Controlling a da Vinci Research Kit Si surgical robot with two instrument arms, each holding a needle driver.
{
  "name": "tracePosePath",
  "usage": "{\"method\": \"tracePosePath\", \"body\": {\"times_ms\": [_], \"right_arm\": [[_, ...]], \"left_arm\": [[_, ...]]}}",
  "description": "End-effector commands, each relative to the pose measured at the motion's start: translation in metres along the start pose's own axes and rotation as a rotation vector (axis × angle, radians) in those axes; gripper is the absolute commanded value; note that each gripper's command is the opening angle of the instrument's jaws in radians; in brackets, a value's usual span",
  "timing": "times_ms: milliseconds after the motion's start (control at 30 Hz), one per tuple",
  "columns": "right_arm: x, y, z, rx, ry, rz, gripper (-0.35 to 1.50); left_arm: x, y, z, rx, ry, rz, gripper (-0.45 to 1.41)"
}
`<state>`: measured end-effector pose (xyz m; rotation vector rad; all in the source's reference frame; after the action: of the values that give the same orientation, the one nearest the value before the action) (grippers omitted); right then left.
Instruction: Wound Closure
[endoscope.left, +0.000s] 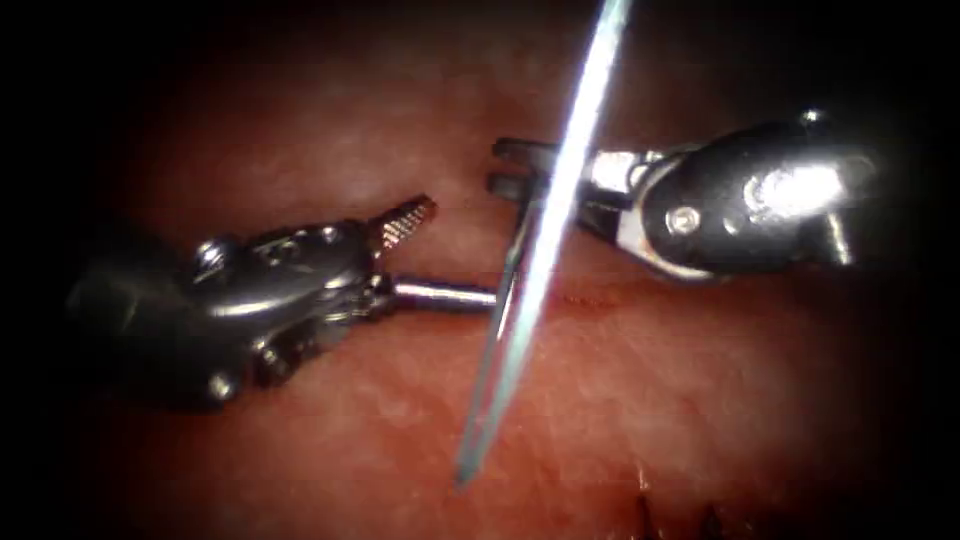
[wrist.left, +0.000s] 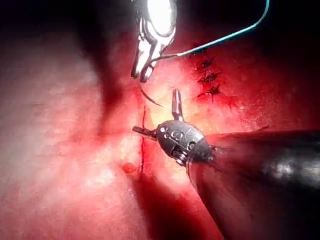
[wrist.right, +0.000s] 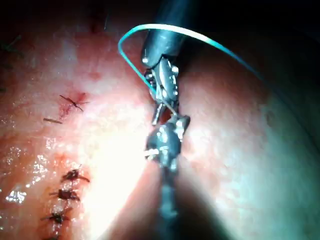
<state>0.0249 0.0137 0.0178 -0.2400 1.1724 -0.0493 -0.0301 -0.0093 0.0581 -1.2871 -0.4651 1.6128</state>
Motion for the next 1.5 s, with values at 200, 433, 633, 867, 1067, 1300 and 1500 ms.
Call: {"method": "tracePosePath", "body": {"times_ms": [200,433,633,867,1067,1300,1500], "right_arm": [[-0.0024,0.0001,0.0029,0.010,0.052,-0.017,-0.35],[-0.0033,-0.0004,0.0066,0.015,0.095,-0.066,-0.35],[-0.0038,-0.0007,0.0096,0.011,0.111,-0.122,-0.35],[-0.0043,-0.0014,0.0122,0.010,0.130,-0.229,-0.35],[-0.0044,-0.0023,0.0135,0.004,0.132,-0.287,-0.35],[-0.0054,-0.0025,0.0135,0.001,0.132,-0.348,-0.35],[-0.0055,-0.0026,0.0136,-0.006,0.132,-0.396,-0.35]], "left_arm": [[-0.0029,0.0005,-0.0048,0.035,-0.004,0.054,0.76],[-0.0066,0.0002,-0.0053,0.048,-0.037,0.115,0.24],[-0.0090,-0.0005,-0.0031,0.025,-0.082,0.148,0.21],[-0.0102,-0.0021,-0.0014,0.032,-0.102,0.164,0.17],[-0.0110,-0.0037,-0.0008,0.034,-0.116,0.178,0.17],[-0.0120,-0.0050,-0.0005,0.039,-0.133,0.180,0.17],[-0.0132,-0.0056,-0.0006,0.041,-0.151,0.174,0.17]]}}
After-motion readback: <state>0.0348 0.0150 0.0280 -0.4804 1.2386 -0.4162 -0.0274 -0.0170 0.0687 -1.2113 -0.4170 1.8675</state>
